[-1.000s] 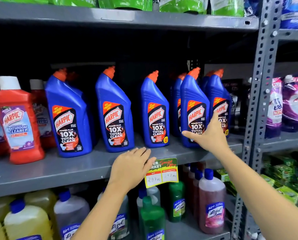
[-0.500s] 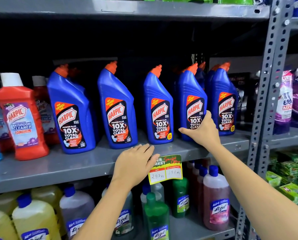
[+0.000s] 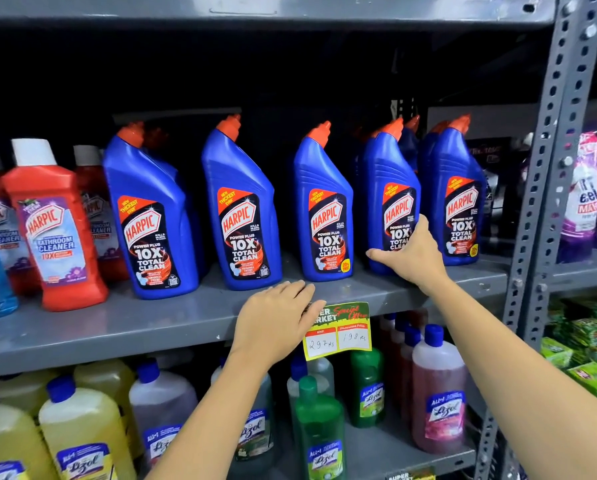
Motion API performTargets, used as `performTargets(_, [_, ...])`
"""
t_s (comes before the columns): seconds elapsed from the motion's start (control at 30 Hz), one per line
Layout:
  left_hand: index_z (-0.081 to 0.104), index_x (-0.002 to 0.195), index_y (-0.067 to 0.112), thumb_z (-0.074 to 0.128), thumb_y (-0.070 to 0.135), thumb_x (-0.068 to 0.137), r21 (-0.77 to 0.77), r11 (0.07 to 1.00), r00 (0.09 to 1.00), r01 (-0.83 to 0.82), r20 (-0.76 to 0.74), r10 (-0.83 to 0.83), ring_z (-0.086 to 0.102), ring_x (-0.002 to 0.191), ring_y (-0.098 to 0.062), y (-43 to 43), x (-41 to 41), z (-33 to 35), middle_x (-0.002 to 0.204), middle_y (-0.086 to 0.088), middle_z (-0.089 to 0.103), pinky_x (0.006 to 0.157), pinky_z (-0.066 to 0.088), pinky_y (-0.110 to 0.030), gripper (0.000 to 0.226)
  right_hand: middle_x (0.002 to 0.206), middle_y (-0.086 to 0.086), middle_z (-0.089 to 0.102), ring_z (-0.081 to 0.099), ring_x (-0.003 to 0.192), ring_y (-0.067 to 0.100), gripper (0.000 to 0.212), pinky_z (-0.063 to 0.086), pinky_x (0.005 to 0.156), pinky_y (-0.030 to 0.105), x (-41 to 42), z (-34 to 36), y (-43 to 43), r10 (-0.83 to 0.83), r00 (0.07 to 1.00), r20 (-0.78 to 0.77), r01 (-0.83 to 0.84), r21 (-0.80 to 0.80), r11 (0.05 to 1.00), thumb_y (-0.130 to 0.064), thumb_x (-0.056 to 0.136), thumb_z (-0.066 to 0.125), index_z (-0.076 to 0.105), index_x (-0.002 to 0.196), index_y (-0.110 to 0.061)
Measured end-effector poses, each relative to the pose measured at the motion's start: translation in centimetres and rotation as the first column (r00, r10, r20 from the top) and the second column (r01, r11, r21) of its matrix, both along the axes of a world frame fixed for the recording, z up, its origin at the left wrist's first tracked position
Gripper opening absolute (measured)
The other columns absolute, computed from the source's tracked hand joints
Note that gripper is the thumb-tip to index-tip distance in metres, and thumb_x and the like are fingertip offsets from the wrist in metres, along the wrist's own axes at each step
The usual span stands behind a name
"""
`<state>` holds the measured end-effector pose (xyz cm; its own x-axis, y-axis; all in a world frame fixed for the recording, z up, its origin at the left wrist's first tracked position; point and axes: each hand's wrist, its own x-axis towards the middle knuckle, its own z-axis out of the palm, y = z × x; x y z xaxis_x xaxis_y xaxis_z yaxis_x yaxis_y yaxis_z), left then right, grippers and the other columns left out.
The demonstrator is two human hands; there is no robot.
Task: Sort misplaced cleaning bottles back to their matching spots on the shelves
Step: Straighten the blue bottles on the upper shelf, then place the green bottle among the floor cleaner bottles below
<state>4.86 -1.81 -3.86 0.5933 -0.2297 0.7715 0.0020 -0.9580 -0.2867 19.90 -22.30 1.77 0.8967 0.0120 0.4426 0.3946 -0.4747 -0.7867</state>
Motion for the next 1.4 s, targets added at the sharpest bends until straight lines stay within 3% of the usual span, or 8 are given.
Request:
performTargets(0.33, [0.074,0.101,0.012,0.038,0.045,0.095,0.007,1.000,1.000,0.000,0.021,0.000,0.070,0.085,-0.021,0.1,0.1,-0.2,0.096,-0.002,0.074,0.061,0.055,-0.031,0.049,0.137,0.009,0.053,0.052,0.123,0.029,0.111,0.044,0.100,0.045,0.0,-0.3,-0.3,0.027,1.000,-0.009,-0.027,0.020,0.999,-0.046,0.059,0.089,0.025,0.144,-0.012])
performTargets(0.47, [0.074,0.099,0.013,0.039,0.046,0.094,-0.022,1.000,1.000,0.001,0.016,-0.001,0.070,0.083,-0.019,0.0,-0.2,0.2,0.095,-0.002,0.074,0.057,0.052,-0.029,0.049,0.145,0.013,0.046,0.046,0.132,0.030,0.121,0.041,0.106,0.046,-1.1,-0.7,-0.7,0.011,0.998,0.060,-0.018,0.109,0.994,-0.055,0.068,0.080,0.006,0.153,-0.012])
performTargets(0.63, [0.071,0.110,0.011,0.038,0.046,0.096,-0.160,0.984,0.997,0.082,0.002,-0.083,0.069,0.095,-0.022,-0.2,-0.7,0.2,0.110,-0.004,0.072,0.071,0.054,-0.034,0.050,0.129,0.009,0.052,0.054,0.116,0.015,0.053,0.049,0.095,0.036,-6.9,-6.6,-0.5,-0.208,0.895,0.395,-0.074,0.590,0.804,-0.023,0.095,0.055,0.036,0.142,-0.010])
performTargets(0.73, [0.071,0.112,0.005,0.045,0.028,0.099,-0.255,0.928,0.948,0.273,0.236,-0.214,0.062,0.108,-0.025,-0.1,-2.0,-2.3,0.121,-0.009,0.067,0.092,0.045,-0.036,0.037,0.115,0.012,0.053,0.056,0.101,0.021,0.035,0.047,0.084,0.030,-9.5,-13.4,0.4,-0.254,0.883,0.395,-0.071,0.646,0.760,-0.014,0.093,0.050,0.047,0.127,-0.013])
performTargets(0.83, [0.072,0.108,0.004,0.042,0.023,0.100,-0.286,0.910,0.913,0.301,0.361,-0.188,0.055,0.116,-0.029,-0.1,-4.5,-8.8,0.123,-0.015,0.063,0.098,0.036,-0.035,0.036,0.108,0.003,0.055,0.056,0.091,0.010,0.031,0.047,0.080,0.029,-11.2,-19.9,2.1,-0.106,0.962,0.252,-0.044,0.524,0.851,-0.017,0.087,0.053,0.052,0.118,-0.018])
performTargets(1.03, [0.068,0.117,0.010,0.042,0.022,0.096,-0.539,0.842,0.983,0.000,-0.153,-0.099,0.058,0.115,-0.024,1.2,-8.6,-25.6,0.129,-0.004,0.061,0.099,0.039,-0.035,0.036,0.123,-0.005,0.049,0.051,0.108,0.012,0.058,0.045,0.093,0.031,-13.6,-26.5,5.2,0.239,0.971,-0.020,-0.233,0.143,0.962,-0.025,0.082,0.071,0.044,0.132,-0.019])
performTargets(1.23, [0.064,0.127,0.018,0.014,0.040,0.105,-0.399,0.872,0.787,-0.283,-0.617,-0.027,0.057,0.121,-0.017,2.3,-9.1,-31.7,0.134,0.001,0.060,0.107,0.027,-0.032,0.059,0.132,-0.007,0.047,0.049,0.124,0.012,0.075,0.043,0.100,0.027,-13.6,-28.5,5.9,0.307,0.935,-0.176,-0.288,0.128,0.949,-0.036,0.079,0.074,0.035,0.142,-0.022])
performTargets(1.4, [0.055,0.137,0.022,0.033,0.047,0.096,-0.346,0.882,0.695,-0.321,-0.719,-0.030,0.048,0.129,-0.021,3.3,-8.9,-33.8,0.141,-0.002,0.053,0.110,0.022,-0.037,0.053,0.127,-0.011,0.054,0.056,0.119,0.010,0.090,0.053,0.093,0.036,-14.0,-29.5,6.7,0.225,0.945,-0.239,-0.223,0.033,0.974,-0.062,0.064,0.074,0.034,0.139,-0.032])
